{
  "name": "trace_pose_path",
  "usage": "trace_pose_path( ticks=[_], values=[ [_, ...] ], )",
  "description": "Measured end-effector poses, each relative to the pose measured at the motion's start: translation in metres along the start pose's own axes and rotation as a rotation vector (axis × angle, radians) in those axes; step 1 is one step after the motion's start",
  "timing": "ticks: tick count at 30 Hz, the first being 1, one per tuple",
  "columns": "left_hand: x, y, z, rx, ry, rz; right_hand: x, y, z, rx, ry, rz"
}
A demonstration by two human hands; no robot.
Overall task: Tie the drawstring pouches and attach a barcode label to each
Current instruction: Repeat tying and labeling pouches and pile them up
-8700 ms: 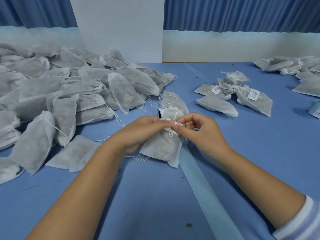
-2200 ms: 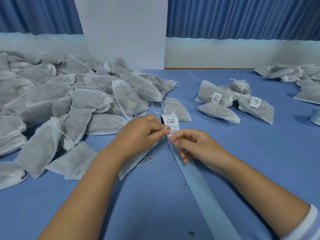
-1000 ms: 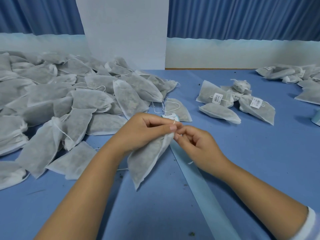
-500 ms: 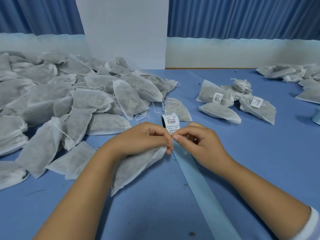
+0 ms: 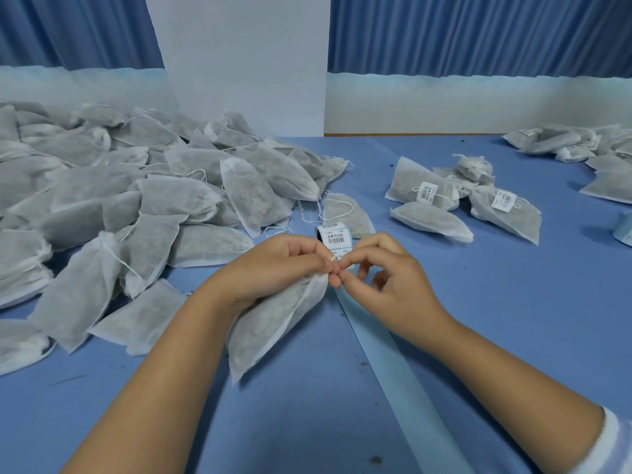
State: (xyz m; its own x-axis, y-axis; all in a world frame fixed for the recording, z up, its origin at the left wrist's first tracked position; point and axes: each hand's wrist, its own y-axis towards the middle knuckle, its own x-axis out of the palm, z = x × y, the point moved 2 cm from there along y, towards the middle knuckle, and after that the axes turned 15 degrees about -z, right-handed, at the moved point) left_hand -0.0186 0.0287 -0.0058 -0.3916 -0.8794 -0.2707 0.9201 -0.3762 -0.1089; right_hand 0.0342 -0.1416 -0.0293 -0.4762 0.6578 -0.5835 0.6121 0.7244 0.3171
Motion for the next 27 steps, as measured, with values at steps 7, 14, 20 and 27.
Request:
trace_pose_path(
  ticks=[7,14,20,27],
  values=[
    [0.001,0.0,0.002,0.004,-0.027,-0.01,-0.001,0.001,0.002,0.039,0.229,-0.048],
    [0.001,0.002,0.0,-0.029,0.074,0.106,0.0,0.003,0.003,0.078,0.246,-0.05],
    [0.0,0.005,-0.002,-0.053,0.164,0.173,-0.001,0.004,0.008,0.094,0.402,-0.085],
    [-0.001,0.003,-0.001,-0.077,0.144,0.171,0.002,0.005,0.011,0.059,0.517,-0.095]
  ],
)
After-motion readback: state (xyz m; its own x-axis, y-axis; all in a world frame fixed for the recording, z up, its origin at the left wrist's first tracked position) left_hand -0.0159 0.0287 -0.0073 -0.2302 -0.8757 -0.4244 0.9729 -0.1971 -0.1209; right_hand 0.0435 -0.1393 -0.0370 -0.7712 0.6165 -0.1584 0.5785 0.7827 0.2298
